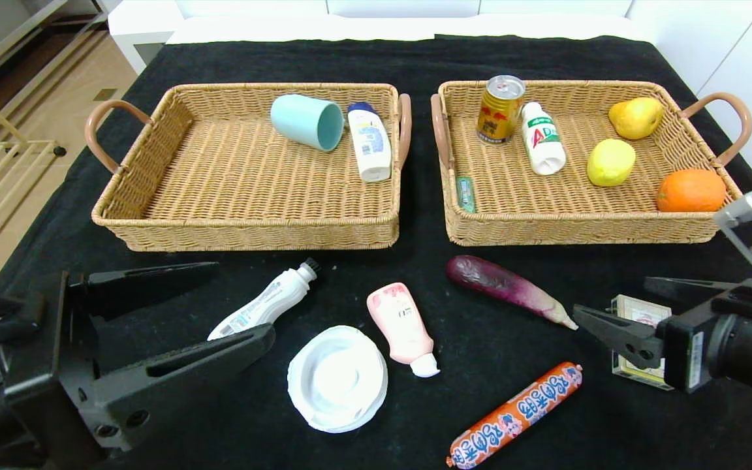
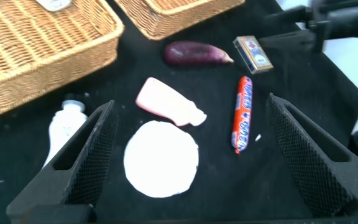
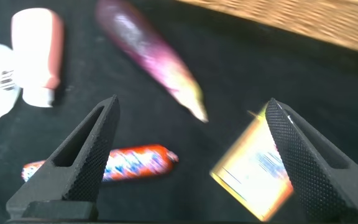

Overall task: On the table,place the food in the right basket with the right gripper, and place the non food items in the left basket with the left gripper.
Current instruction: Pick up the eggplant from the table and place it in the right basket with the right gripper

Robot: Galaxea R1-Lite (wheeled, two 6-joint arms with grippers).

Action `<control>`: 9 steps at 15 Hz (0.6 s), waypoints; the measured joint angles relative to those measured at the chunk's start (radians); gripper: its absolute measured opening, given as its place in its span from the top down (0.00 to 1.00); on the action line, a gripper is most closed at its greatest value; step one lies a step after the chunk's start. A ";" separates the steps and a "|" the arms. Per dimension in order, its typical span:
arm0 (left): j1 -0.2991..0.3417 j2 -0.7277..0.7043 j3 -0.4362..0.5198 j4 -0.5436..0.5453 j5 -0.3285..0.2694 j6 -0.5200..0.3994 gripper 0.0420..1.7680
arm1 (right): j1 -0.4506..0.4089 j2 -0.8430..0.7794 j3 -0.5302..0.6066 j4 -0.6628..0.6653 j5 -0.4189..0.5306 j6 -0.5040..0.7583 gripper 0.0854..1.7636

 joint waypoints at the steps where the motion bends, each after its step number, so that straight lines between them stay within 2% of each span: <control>1: -0.003 0.000 0.000 0.012 0.000 0.001 0.03 | 0.021 0.040 -0.024 -0.003 0.000 -0.013 0.03; 6: -0.032 -0.001 0.000 0.030 0.000 0.001 0.03 | 0.112 0.213 -0.156 -0.008 0.031 -0.039 0.03; 9: -0.039 -0.001 0.003 0.030 0.000 0.003 0.03 | 0.130 0.277 -0.206 -0.008 0.052 -0.071 0.03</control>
